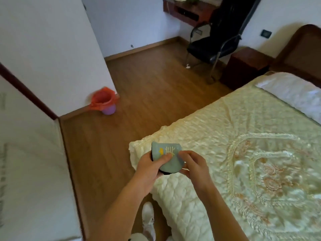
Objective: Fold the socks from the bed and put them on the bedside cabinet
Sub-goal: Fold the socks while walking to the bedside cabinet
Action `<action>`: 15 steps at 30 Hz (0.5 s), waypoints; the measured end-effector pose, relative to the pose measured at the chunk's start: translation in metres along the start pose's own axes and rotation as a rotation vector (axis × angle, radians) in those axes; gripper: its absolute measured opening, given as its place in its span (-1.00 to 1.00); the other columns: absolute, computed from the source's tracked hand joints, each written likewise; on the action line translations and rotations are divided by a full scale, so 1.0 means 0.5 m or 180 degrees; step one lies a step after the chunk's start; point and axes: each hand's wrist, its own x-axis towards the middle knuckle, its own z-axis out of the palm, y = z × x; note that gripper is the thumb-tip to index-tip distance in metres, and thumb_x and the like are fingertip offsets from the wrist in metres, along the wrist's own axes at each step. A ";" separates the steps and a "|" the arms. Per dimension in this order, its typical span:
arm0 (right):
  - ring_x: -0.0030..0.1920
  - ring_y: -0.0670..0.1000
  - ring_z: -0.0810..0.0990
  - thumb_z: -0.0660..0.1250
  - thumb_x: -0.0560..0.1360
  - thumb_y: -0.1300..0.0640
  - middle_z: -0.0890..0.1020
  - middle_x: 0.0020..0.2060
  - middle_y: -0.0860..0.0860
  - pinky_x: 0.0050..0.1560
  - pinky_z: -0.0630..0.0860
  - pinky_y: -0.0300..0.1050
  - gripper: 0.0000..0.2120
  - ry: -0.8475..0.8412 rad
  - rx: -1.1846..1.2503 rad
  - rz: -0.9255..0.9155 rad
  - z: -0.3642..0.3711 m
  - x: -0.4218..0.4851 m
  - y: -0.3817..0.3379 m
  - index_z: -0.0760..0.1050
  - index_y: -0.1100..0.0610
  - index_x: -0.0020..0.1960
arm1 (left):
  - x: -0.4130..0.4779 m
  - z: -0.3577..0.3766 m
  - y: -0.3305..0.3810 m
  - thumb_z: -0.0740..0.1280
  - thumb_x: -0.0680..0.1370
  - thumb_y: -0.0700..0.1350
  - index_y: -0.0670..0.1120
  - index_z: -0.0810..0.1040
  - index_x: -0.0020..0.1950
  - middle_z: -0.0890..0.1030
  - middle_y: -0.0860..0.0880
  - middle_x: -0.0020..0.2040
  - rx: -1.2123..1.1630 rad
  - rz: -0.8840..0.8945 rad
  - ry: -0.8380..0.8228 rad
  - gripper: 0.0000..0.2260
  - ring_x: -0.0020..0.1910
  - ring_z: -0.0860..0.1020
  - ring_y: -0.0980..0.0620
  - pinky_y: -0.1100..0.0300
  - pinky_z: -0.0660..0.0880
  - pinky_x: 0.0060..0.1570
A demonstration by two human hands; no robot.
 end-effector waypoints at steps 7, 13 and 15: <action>0.05 0.09 0.71 0.37 0.48 -0.10 0.73 0.00 0.09 0.04 0.71 0.05 -0.69 -0.0915 -0.0488 -0.0035 0.179 0.006 0.001 0.67 0.11 0.04 | -0.088 -0.162 0.011 0.54 0.31 -0.02 -0.06 0.57 0.19 0.75 -0.04 0.01 -0.0503 0.0311 0.0740 -0.53 0.03 0.70 -0.02 0.08 0.65 -0.11; -0.06 -0.04 0.74 0.43 0.41 -0.12 0.75 -0.16 -0.05 -0.24 0.65 -0.24 -0.73 -0.1535 -0.0597 0.0048 0.339 0.019 0.012 0.68 0.04 -0.03 | -0.127 -0.303 0.012 0.54 0.31 -0.03 -0.07 0.59 0.16 0.75 -0.05 0.01 -0.0839 0.0512 0.1232 -0.56 0.03 0.70 -0.04 0.11 0.65 -0.15; -0.08 -0.05 0.75 0.45 0.50 -0.05 0.76 -0.17 -0.06 -0.24 0.64 -0.25 -0.83 -0.1675 -0.0631 0.0101 0.392 0.031 0.021 0.69 0.04 -0.04 | -0.126 -0.353 0.016 0.53 0.33 -0.04 -0.07 0.59 0.15 0.75 -0.06 0.00 -0.0893 0.0544 0.1360 -0.58 0.02 0.70 -0.04 0.12 0.65 -0.17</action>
